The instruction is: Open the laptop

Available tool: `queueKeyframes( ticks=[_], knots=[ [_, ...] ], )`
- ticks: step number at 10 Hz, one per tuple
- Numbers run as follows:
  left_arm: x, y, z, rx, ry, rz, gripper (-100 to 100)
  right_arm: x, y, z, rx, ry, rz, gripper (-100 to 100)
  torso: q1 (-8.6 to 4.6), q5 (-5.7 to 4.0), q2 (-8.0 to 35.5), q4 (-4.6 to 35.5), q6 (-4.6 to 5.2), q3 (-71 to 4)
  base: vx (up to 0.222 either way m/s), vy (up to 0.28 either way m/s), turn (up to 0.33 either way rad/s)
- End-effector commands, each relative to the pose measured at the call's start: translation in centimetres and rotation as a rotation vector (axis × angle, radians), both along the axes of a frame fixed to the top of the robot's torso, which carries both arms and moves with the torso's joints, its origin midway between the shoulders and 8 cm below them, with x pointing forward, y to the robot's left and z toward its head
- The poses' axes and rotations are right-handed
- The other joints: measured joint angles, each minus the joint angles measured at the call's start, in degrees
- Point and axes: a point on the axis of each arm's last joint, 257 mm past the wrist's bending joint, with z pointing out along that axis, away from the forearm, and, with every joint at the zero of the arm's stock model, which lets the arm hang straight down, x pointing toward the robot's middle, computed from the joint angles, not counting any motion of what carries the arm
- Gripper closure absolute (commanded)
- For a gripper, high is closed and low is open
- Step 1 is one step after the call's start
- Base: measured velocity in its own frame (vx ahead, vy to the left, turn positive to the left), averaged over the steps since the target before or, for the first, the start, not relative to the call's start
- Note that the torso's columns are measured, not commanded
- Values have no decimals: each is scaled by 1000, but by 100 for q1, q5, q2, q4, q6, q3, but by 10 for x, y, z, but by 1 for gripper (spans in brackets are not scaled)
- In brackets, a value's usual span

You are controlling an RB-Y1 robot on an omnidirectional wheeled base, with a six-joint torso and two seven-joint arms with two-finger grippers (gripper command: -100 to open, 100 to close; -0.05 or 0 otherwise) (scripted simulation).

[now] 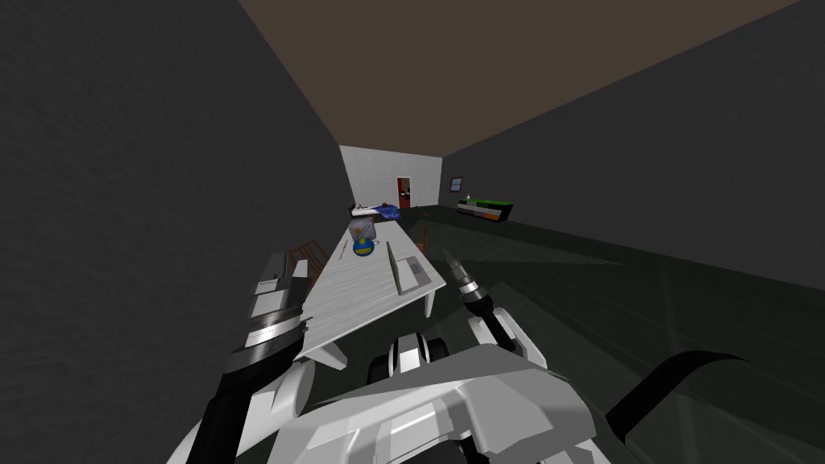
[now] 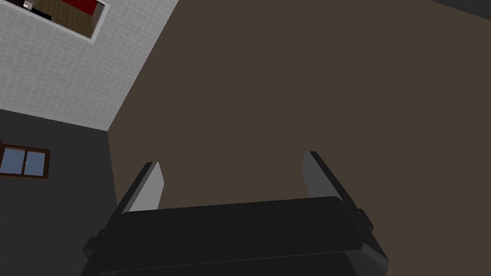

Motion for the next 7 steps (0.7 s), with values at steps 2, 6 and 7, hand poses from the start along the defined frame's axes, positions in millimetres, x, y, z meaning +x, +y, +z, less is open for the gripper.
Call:
queueKeyframes(
  ticks=[2,6,7],
  knots=[
    [0,0,0,0,0,0,0,11,7,-17,-115,34,-35,-100,9,0,2,1,-1,1,-13,74,1],
    [0,0,0,0,0,0,0,28,12,-41,-269,77,-88,-100,6,1,0,0,0,0,-6,65,1],
    [0,0,0,0,0,0,0,28,13,-41,-275,77,-89,-100,6,0,-1,0,-1,0,0,58,1]
  ],
)
